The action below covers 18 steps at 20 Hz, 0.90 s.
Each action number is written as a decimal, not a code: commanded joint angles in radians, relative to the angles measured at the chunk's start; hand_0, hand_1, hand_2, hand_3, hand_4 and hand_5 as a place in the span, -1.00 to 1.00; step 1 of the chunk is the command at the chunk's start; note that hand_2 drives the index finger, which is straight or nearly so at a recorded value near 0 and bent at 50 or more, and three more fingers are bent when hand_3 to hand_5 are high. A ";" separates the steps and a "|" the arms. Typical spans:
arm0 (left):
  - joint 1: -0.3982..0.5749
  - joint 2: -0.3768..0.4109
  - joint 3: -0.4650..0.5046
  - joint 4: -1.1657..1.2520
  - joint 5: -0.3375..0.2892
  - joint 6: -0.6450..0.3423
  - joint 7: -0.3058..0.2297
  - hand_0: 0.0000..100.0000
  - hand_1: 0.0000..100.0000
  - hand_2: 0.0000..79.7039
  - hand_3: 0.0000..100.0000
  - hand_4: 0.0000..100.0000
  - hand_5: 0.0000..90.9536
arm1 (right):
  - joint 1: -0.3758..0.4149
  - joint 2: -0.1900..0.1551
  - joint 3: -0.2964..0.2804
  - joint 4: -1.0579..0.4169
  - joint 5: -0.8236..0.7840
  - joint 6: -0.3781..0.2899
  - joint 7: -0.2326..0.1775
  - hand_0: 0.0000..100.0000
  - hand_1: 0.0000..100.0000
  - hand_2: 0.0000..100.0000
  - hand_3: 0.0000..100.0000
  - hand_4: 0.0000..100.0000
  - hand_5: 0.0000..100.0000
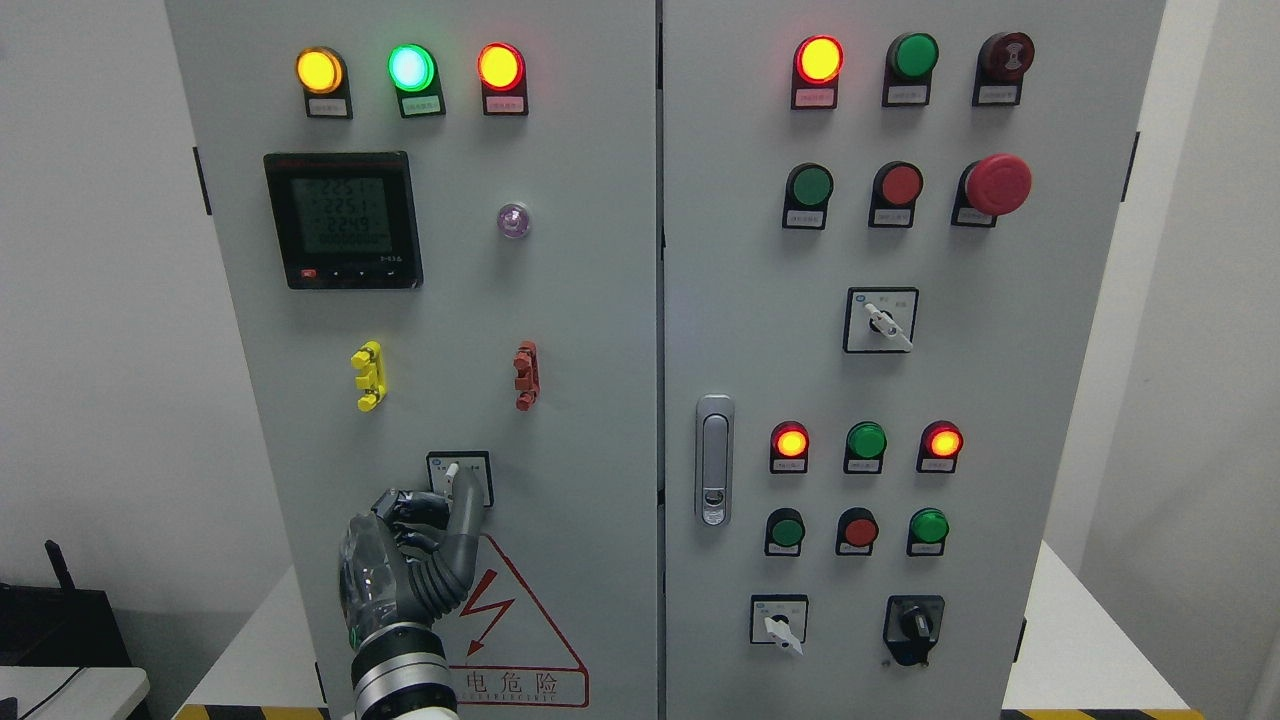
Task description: Turn on light switch 1
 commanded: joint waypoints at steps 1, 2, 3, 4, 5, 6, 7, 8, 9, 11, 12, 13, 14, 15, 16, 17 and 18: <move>0.000 -0.001 0.000 0.000 0.000 0.001 0.000 -0.48 -0.22 0.48 0.45 0.60 0.68 | 0.000 0.000 0.020 0.000 -0.026 0.001 0.001 -0.76 -0.22 -1.00 -1.00 -1.00 -1.00; 0.000 0.000 0.000 0.000 0.000 0.001 0.000 -0.47 -0.23 0.48 0.45 0.60 0.68 | 0.000 0.000 0.020 0.000 -0.026 0.001 0.001 -0.76 -0.22 -1.00 -1.00 -1.00 -1.00; 0.000 0.000 0.000 0.000 0.000 0.000 0.000 -0.46 -0.23 0.48 0.45 0.60 0.68 | 0.000 0.000 0.020 0.000 -0.026 0.001 0.001 -0.76 -0.22 -1.00 -1.00 -1.00 -1.00; 0.000 -0.001 0.000 0.000 -0.002 0.001 0.000 -0.46 -0.23 0.48 0.45 0.60 0.68 | 0.000 0.000 0.020 0.000 -0.026 0.001 0.001 -0.76 -0.22 -1.00 -1.00 -1.00 -1.00; 0.000 0.000 0.000 0.000 0.000 0.006 0.000 -0.44 -0.24 0.48 0.45 0.60 0.68 | 0.000 0.000 0.020 0.000 -0.026 0.001 0.001 -0.76 -0.22 -1.00 -1.00 -1.00 -1.00; 0.000 0.000 0.000 0.000 -0.002 0.008 0.000 -0.44 -0.24 0.48 0.45 0.60 0.68 | 0.000 0.000 0.020 0.000 -0.026 0.001 0.001 -0.76 -0.22 -1.00 -1.00 -1.00 -1.00; 0.000 0.000 0.000 0.000 0.000 0.006 0.000 -0.43 -0.25 0.48 0.45 0.60 0.68 | 0.000 0.000 0.020 0.000 -0.026 0.001 0.001 -0.76 -0.22 -1.00 -1.00 -1.00 -1.00; 0.000 0.000 0.000 0.001 0.000 0.008 0.000 -0.42 -0.25 0.48 0.45 0.61 0.68 | 0.000 0.000 0.020 0.000 -0.026 0.001 0.001 -0.76 -0.22 -1.00 -1.00 -1.00 -1.00; 0.000 0.000 0.000 0.001 0.000 0.008 0.000 -0.42 -0.26 0.48 0.45 0.60 0.68 | 0.000 0.000 0.020 0.000 -0.026 0.001 0.001 -0.76 -0.22 -1.00 -1.00 -1.00 -1.00; 0.000 0.000 0.000 0.001 0.000 0.009 0.000 -0.41 -0.26 0.48 0.45 0.60 0.68 | 0.000 0.000 0.020 0.000 -0.026 0.001 0.001 -0.76 -0.22 -1.00 -1.00 -1.00 -1.00; 0.000 0.000 0.000 0.001 0.000 0.009 0.000 -0.41 -0.26 0.48 0.45 0.60 0.68 | 0.000 0.000 0.020 0.000 -0.026 0.001 0.001 -0.76 -0.22 -1.00 -1.00 -1.00 -1.00; 0.000 0.000 0.000 0.001 0.000 0.009 0.000 -0.40 -0.27 0.48 0.45 0.60 0.68 | 0.000 0.000 0.020 0.000 -0.026 0.001 0.001 -0.76 -0.22 -1.00 -1.00 -1.00 -1.00; 0.000 0.000 0.000 0.001 0.000 0.009 0.000 -0.39 -0.27 0.48 0.45 0.60 0.68 | 0.000 0.000 0.020 0.000 -0.026 0.001 0.001 -0.76 -0.22 -1.00 -1.00 -1.00 -1.00; 0.000 0.000 0.000 0.001 0.000 0.009 0.000 -0.39 -0.28 0.48 0.45 0.60 0.69 | 0.000 0.000 0.020 0.000 -0.026 0.001 0.001 -0.76 -0.22 -1.00 -1.00 -1.00 -1.00; -0.002 0.000 0.000 0.001 0.000 0.009 0.000 -0.38 -0.28 0.48 0.45 0.60 0.69 | 0.000 0.000 0.020 0.000 -0.026 0.001 0.001 -0.76 -0.22 -1.00 -1.00 -1.00 -1.00; 0.000 0.000 0.000 0.001 0.000 0.009 0.000 -0.37 -0.28 0.48 0.45 0.60 0.69 | 0.000 0.000 0.020 0.000 -0.026 0.001 0.001 -0.76 -0.22 -1.00 -1.00 -1.00 -1.00; -0.002 0.000 0.000 0.001 0.000 0.009 0.000 -0.37 -0.29 0.48 0.45 0.60 0.69 | 0.000 0.000 0.020 0.000 -0.026 0.001 0.001 -0.76 -0.22 -1.00 -1.00 -1.00 -1.00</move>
